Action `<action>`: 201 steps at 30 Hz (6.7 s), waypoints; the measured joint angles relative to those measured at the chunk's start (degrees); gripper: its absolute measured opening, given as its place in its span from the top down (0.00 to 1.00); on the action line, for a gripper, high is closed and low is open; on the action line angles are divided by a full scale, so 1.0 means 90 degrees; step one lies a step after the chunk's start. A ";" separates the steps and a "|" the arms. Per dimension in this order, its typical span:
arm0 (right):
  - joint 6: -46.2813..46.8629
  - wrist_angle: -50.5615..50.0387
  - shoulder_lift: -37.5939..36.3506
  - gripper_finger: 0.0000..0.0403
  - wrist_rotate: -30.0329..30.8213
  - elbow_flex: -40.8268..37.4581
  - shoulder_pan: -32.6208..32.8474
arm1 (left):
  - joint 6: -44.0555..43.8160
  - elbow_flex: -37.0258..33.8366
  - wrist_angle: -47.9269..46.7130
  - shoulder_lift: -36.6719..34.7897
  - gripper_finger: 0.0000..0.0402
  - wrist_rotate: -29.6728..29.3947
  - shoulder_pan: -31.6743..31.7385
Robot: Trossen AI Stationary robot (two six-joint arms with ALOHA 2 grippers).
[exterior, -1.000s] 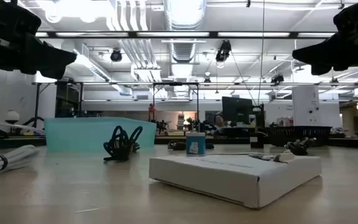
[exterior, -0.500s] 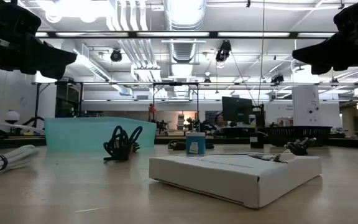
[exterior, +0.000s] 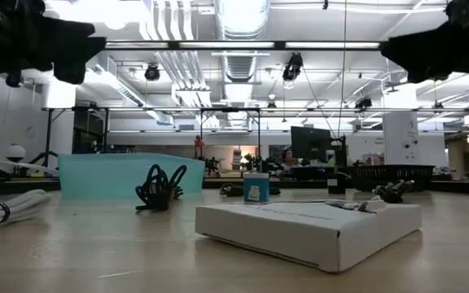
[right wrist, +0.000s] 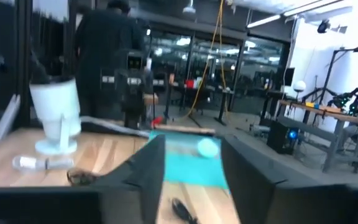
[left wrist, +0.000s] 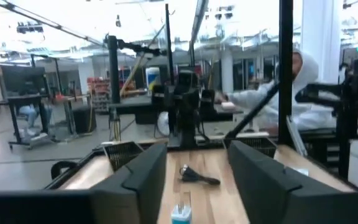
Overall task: Pick and place items into bin
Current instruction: Put the bottom small black charger cable into the green bin
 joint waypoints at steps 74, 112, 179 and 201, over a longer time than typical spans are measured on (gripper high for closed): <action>-0.0269 -0.4940 0.9392 0.72 -0.1115 0.4408 0.0109 | 0.2070 0.0603 0.5024 0.4771 0.53 -0.0984 0.0029; -0.0081 -0.1331 0.8416 0.97 0.0316 0.4785 0.0109 | 0.2257 0.0789 0.4963 0.5359 0.53 -0.0853 0.0073; -0.1113 0.1385 0.8260 0.97 0.0513 0.4381 0.0104 | 0.2157 0.4684 0.4758 0.9039 0.93 0.0126 0.0736; -0.0695 0.0522 0.8043 0.62 0.0845 0.4384 0.0116 | 0.2750 0.4708 0.4158 0.8515 0.99 -0.0113 0.0873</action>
